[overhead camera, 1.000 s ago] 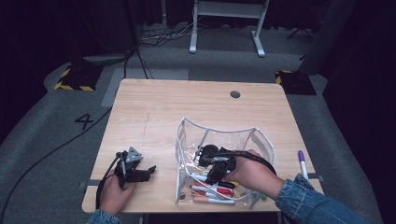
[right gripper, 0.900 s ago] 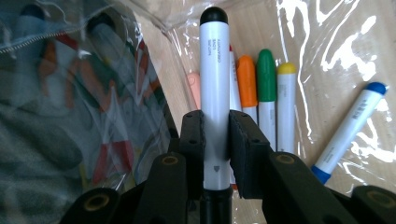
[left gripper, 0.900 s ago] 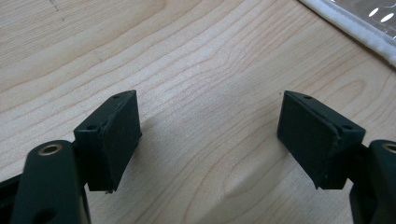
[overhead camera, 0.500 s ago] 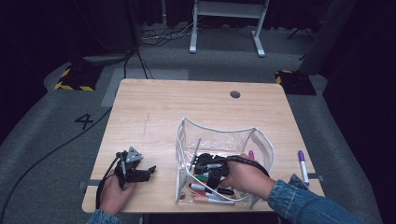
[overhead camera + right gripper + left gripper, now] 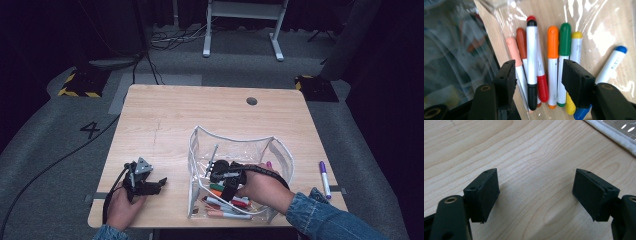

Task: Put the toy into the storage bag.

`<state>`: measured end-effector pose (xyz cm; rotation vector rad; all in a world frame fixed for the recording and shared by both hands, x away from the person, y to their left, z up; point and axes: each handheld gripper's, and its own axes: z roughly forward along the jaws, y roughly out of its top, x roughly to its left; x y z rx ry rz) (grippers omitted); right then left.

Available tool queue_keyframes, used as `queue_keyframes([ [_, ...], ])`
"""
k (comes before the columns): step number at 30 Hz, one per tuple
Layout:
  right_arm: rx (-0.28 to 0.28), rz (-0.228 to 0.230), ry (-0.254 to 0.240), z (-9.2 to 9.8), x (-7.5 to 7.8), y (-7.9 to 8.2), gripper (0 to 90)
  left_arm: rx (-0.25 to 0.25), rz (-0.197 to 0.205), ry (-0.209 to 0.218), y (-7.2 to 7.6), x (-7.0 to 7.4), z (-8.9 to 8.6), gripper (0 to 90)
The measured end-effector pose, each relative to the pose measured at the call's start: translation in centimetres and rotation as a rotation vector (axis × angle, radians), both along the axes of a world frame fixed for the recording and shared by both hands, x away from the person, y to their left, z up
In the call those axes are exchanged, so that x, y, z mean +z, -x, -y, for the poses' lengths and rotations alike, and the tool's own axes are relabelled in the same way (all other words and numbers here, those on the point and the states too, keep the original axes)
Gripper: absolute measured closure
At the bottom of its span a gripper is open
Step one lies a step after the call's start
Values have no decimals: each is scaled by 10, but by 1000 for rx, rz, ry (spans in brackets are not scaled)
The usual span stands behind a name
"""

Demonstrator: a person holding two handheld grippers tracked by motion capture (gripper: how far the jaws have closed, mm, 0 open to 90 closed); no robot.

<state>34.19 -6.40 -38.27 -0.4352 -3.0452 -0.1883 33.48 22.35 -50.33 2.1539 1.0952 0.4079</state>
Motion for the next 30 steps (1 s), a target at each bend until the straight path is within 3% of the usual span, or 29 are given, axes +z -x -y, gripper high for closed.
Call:
queue_keyframes([
  [4,-44,24,-54,7,21,-2,475,0,0,0,0,0,0,216],
  [9,-141,57,-170,25,54,-7,475,0,0,0,0,0,0,216],
  [13,-195,98,-239,43,76,-7,473,0,0,0,0,0,0,216],
  [14,-221,95,-275,51,82,-8,459,0,0,0,0,0,0,216],
  [19,-280,97,-361,81,98,-8,437,0,0,0,0,0,0,216],
  [23,-323,133,-400,109,108,-7,432,0,0,0,0,0,0,216],
  [30,-433,199,-424,163,115,-6,440,3,0,1,1,0,0,216],
])
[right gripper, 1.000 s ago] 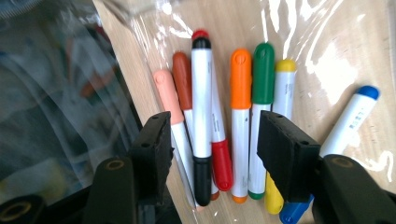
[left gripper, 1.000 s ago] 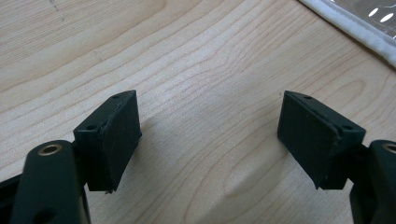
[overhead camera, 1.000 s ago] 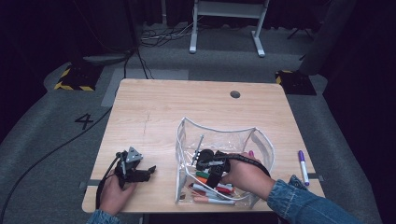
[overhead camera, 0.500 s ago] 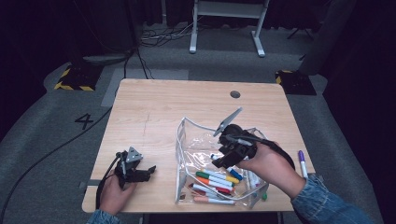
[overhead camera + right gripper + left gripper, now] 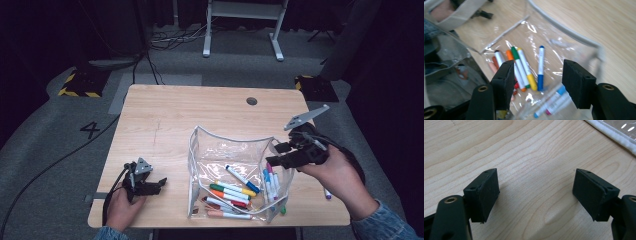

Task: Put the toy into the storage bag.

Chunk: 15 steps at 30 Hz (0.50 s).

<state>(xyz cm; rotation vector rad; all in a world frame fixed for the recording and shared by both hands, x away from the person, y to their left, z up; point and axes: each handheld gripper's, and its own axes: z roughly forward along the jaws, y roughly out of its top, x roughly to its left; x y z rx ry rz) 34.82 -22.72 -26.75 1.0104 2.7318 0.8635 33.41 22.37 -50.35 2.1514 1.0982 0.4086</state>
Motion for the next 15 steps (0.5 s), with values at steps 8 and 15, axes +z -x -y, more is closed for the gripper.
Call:
queue_keyframes([
  [8,-109,24,-15,50,-13,-1,442,8,-3,-2,-1,0,-1,215],
  [15,-219,16,-35,91,-32,-5,460,11,-3,1,-1,0,0,216],
])
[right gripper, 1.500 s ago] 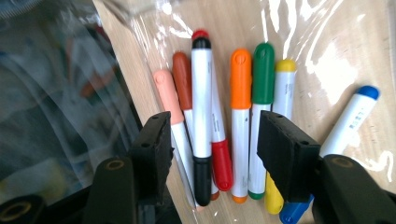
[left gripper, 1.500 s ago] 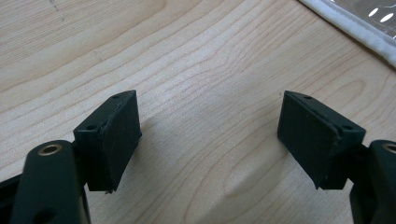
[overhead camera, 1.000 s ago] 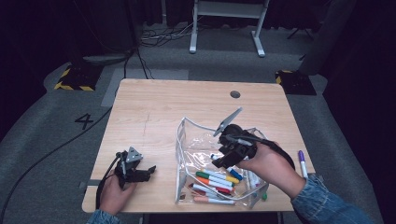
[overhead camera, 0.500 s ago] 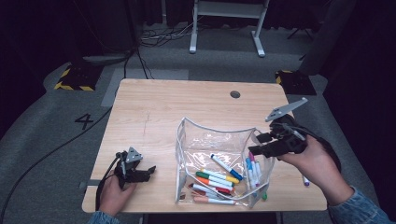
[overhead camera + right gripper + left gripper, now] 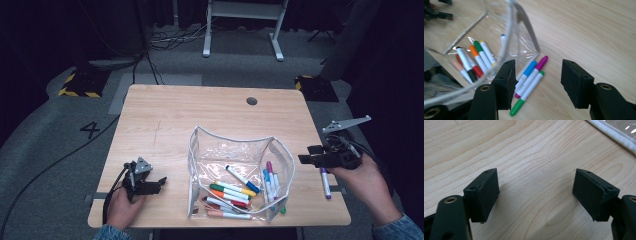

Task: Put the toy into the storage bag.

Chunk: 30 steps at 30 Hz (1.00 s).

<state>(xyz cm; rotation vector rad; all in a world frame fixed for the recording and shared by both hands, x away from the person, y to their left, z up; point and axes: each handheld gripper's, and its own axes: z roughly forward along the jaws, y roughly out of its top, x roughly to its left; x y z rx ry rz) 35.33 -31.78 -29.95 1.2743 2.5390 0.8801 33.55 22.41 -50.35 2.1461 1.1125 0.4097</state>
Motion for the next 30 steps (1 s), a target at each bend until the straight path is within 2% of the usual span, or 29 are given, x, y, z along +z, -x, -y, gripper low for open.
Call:
queue_keyframes([
  [3,-46,-4,-10,16,-7,-1,464,0,0,0,0,0,0,216],
  [8,-132,8,17,43,-23,-4,465,-1,1,-2,0,0,0,215],
  [11,-197,-6,33,61,-42,-9,466,0,1,-2,0,0,0,216],
  [13,-220,-15,47,69,-54,-12,472,0,1,-2,0,0,0,215],
  [17,-267,-61,62,82,-83,-18,482,-1,1,-2,0,0,0,215],
  [21,-295,-86,107,89,-104,-22,497,0,1,-1,0,0,0,215],
  [24,-325,-126,147,94,-121,-25,516,0,1,-2,0,0,0,215],
  [30,-362,-192,166,101,-143,-31,554,-1,1,-2,0,0,0,215],
])
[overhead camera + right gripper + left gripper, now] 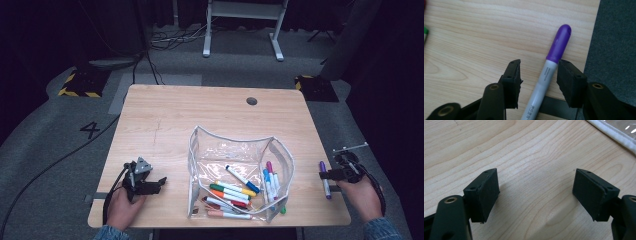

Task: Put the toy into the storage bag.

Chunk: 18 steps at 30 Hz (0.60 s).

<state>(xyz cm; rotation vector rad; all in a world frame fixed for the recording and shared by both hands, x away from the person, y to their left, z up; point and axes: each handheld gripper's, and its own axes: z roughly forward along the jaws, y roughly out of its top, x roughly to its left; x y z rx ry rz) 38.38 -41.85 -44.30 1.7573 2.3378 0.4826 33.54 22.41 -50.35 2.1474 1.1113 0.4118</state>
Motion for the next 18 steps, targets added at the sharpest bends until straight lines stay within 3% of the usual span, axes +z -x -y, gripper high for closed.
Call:
queue_keyframes([
  [3,-16,-25,-1,1,-9,-3,588,0,0,0,0,0,0,215],
  [10,-54,-52,24,2,-19,-7,760,1,-1,0,0,0,0,215],
  [14,-47,-36,-5,0,-12,-5,763,1,-1,0,0,0,0,215],
  [18,-17,-1,-63,-4,8,0,764,1,-1,1,0,0,0,215],
])
